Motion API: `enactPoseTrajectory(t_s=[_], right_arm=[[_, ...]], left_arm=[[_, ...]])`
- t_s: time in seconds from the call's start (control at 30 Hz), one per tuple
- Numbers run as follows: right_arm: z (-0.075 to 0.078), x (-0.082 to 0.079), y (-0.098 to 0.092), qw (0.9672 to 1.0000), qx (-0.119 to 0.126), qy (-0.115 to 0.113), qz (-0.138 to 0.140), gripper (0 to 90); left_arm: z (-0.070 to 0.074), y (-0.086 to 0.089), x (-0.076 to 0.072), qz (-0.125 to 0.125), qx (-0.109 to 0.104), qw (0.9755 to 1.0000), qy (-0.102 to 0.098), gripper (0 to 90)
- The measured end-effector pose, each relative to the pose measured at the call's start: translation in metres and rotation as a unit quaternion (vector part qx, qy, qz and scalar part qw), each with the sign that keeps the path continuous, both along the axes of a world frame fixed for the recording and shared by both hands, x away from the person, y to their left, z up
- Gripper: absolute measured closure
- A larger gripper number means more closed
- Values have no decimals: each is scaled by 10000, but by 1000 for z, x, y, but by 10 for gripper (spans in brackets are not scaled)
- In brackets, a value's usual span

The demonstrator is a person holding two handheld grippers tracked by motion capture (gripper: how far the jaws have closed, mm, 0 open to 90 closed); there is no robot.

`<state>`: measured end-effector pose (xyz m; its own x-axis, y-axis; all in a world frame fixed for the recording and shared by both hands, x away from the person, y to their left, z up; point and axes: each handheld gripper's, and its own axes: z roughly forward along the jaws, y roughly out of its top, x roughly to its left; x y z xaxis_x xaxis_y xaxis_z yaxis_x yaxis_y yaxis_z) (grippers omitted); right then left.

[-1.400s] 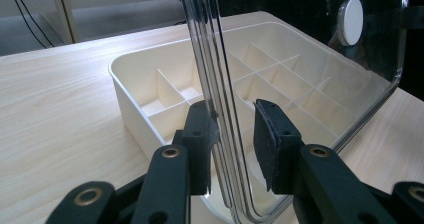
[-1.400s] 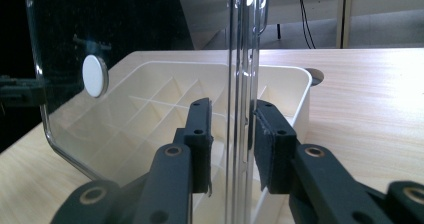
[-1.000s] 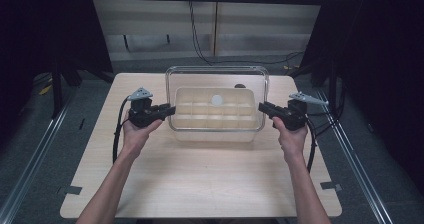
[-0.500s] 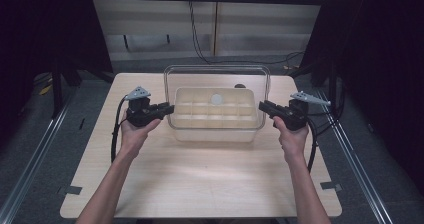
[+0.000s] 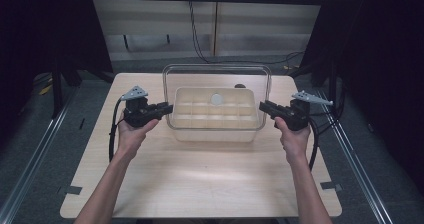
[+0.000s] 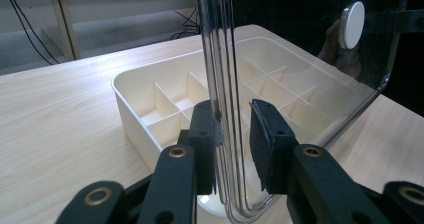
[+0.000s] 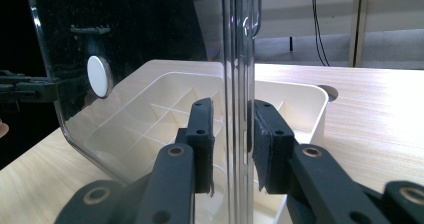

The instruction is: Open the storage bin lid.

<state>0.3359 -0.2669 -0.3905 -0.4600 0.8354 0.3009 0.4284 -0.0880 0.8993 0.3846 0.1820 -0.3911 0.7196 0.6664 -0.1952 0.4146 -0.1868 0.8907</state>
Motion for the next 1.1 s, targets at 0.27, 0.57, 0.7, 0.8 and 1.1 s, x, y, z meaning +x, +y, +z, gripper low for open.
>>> enactPoseTrajectory(t_s=[0.27, 0.57, 0.7, 0.8, 1.1], right_arm=[[6, -5, 2, 9999, -30, -13, 95, 719], [15, -10, 2, 9997, -89, -65, 207, 719], [17, -15, 2, 9998, -82, -31, 204, 718], [17, -18, 0, 9997, -120, -29, 188, 715], [13, -29, 2, 9995, -194, 125, 221, 714]], left_arm=[[6, 5, -7, -32, 37, 10000, -61, 733], [14, 6, -17, -35, 28, 9999, -91, 736], [17, 6, -22, -48, 37, 9999, -124, 737], [18, 3, -25, -49, 71, 9999, -108, 737], [15, 6, -33, -136, 239, 9996, -39, 738]])
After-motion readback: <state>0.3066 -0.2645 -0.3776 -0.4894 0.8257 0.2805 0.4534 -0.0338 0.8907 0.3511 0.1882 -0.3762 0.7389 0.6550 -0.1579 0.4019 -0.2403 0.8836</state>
